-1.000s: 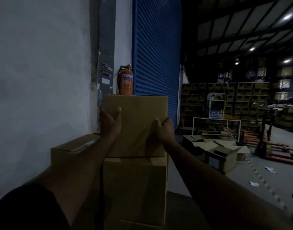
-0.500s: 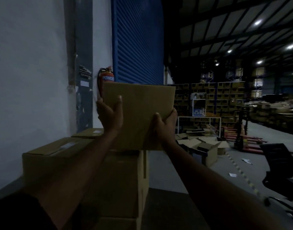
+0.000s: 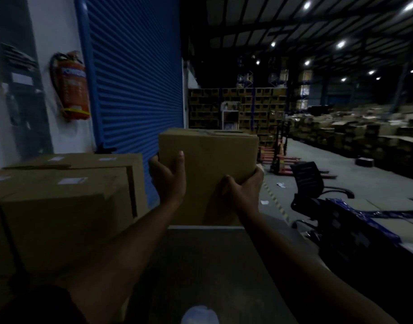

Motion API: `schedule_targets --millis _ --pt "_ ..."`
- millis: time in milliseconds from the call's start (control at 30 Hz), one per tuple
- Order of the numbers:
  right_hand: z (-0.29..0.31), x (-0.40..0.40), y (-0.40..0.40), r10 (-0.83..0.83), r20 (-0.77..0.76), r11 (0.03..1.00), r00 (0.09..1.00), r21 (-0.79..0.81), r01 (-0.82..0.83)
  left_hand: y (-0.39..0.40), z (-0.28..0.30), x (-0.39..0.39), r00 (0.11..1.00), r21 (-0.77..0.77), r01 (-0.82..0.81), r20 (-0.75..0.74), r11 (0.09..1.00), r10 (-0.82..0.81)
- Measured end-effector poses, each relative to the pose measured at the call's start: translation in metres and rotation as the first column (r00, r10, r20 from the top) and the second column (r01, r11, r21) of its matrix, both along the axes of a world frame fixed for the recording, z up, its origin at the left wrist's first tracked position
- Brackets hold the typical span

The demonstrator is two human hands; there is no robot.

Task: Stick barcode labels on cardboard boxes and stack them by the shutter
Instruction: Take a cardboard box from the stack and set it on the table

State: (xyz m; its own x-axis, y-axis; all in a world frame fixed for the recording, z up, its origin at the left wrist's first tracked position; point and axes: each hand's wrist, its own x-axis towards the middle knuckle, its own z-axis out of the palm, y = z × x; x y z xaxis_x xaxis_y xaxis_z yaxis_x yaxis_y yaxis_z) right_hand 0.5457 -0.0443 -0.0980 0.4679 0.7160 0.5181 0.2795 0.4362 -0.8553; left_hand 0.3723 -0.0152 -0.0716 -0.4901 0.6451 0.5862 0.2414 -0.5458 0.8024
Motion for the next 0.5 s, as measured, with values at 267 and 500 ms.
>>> schedule_targets --millis 267,500 --pt "-0.125 0.066 -0.017 -0.075 0.06 0.97 0.995 -0.228 0.087 0.0 -0.137 0.047 0.979 -0.222 0.193 -0.013 0.956 -0.201" --pt "-0.225 0.097 -0.025 -0.134 0.17 0.907 0.976 -0.376 0.19 0.007 -0.258 0.058 0.945 -0.455 0.292 0.004 0.841 -0.326"
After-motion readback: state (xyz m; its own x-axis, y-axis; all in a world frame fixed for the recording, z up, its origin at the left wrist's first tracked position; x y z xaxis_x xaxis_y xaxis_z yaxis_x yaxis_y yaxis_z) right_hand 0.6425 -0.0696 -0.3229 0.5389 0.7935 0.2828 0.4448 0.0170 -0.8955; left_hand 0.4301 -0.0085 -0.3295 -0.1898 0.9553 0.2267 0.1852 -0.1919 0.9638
